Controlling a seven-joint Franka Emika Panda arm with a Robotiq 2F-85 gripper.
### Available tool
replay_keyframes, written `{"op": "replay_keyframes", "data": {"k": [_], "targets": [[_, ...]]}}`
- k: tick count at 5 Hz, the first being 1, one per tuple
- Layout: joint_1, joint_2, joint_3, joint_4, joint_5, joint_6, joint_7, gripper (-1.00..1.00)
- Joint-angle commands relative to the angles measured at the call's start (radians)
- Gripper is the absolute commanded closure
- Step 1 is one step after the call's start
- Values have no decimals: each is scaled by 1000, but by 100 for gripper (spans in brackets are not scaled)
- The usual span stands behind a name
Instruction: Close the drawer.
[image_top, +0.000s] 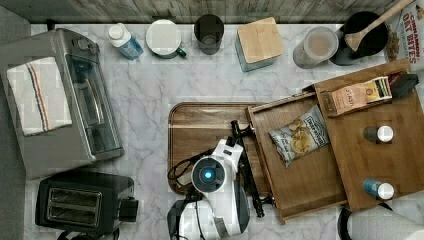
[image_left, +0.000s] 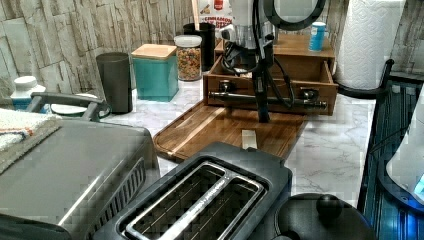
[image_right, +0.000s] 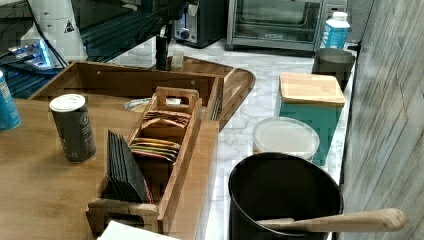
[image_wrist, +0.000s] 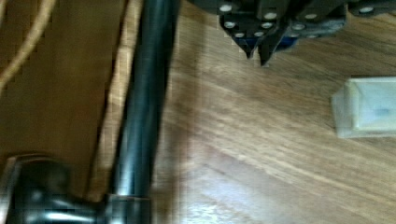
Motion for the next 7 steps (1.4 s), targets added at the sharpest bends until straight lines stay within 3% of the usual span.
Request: {"op": "replay_keyframes", "data": {"k": [1,4,5,7], "targets": [[-78,52,-153,102,78,49,-253,100],[-145,106,-267,253,129,37,-476,100],[-163,112,-298,285,97,40,-498,100],[-174,212,-388,402,266,70,-712,100]]}}
